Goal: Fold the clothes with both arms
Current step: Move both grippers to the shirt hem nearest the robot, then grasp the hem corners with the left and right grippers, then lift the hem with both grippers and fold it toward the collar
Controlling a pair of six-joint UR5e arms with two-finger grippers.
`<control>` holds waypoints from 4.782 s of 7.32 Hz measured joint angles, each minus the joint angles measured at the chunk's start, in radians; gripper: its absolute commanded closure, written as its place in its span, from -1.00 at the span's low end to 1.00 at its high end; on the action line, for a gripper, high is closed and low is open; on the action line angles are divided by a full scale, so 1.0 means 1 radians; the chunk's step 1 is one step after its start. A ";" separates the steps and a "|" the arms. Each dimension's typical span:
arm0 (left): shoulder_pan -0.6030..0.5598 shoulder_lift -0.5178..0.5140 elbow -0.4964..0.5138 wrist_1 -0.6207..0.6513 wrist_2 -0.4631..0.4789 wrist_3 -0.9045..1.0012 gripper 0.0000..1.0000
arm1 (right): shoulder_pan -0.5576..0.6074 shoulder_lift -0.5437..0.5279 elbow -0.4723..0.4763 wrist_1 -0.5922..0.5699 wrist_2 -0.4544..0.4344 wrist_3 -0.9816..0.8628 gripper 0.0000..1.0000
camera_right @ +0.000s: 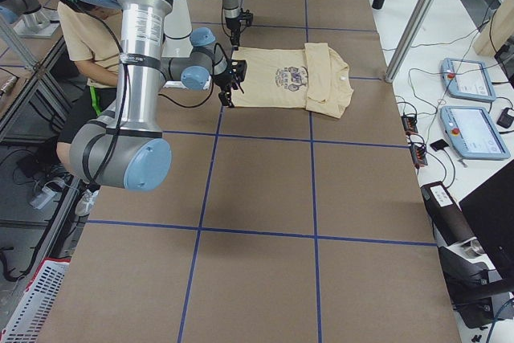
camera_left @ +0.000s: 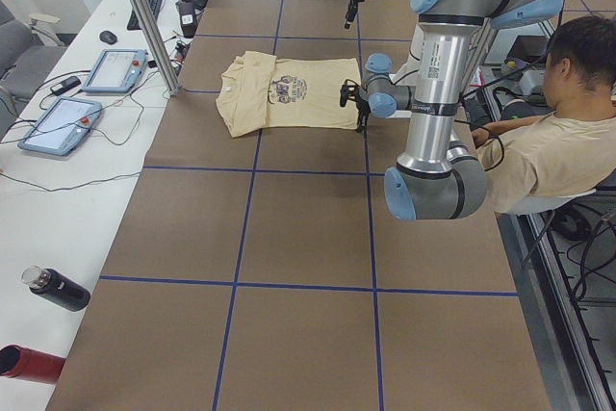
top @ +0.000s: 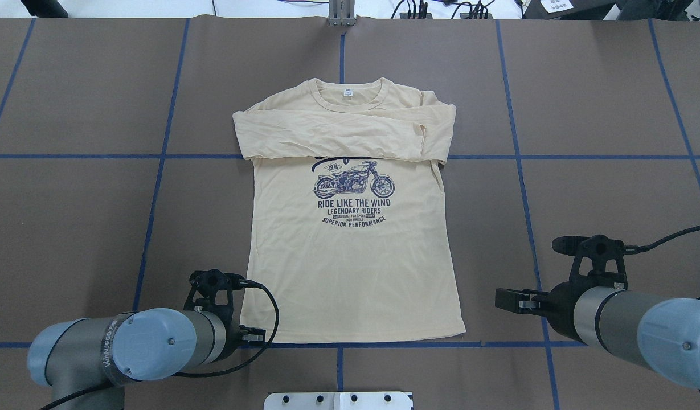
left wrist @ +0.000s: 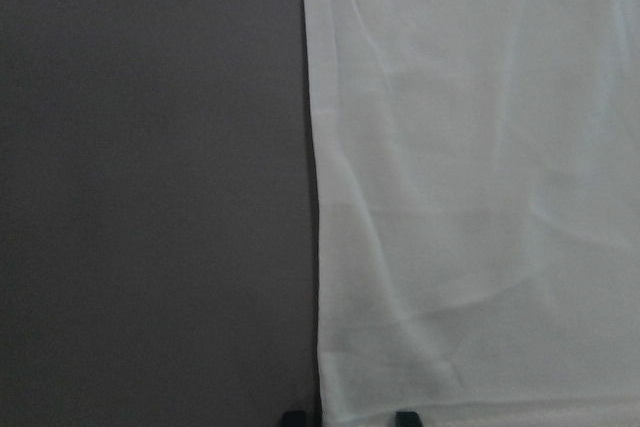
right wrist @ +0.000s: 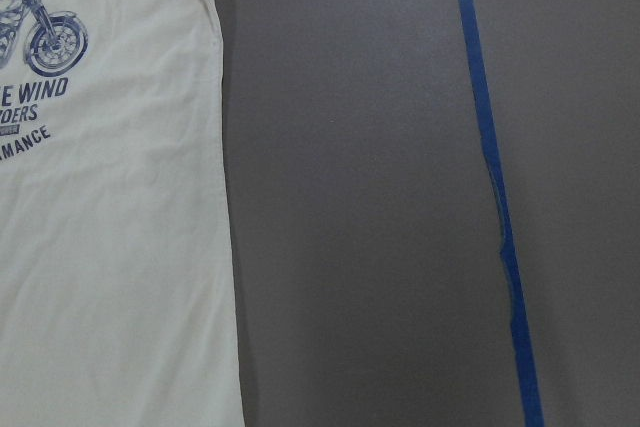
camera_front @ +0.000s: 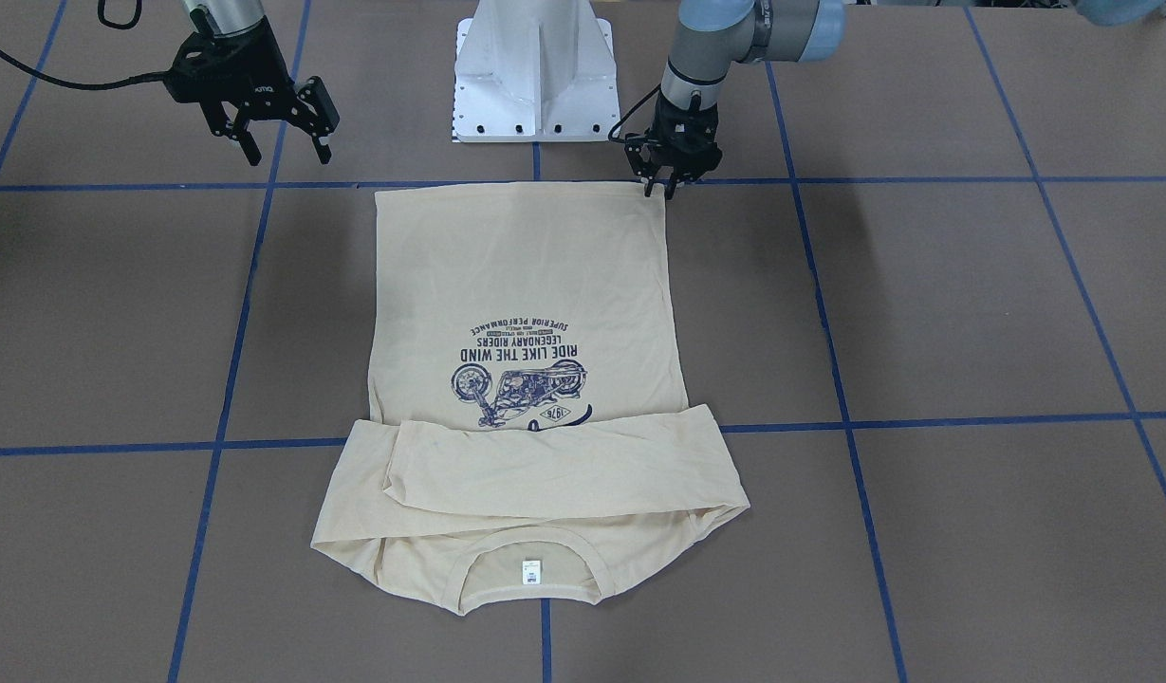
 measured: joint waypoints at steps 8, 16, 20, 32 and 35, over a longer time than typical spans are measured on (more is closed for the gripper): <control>-0.002 0.001 -0.038 0.005 0.002 -0.003 1.00 | -0.099 0.135 -0.134 -0.025 -0.147 0.128 -0.70; -0.002 -0.004 -0.040 0.002 0.001 -0.007 1.00 | -0.215 0.284 -0.250 -0.169 -0.273 0.189 0.03; -0.002 -0.002 -0.043 0.002 0.002 -0.007 1.00 | -0.222 0.289 -0.281 -0.170 -0.302 0.184 0.08; -0.005 0.010 -0.220 0.071 -0.021 -0.005 1.00 | -0.224 0.287 -0.113 -0.224 -0.296 0.190 1.00; 0.077 0.020 -0.499 0.265 -0.095 -0.013 1.00 | -0.301 0.279 0.175 -0.406 -0.175 0.190 1.00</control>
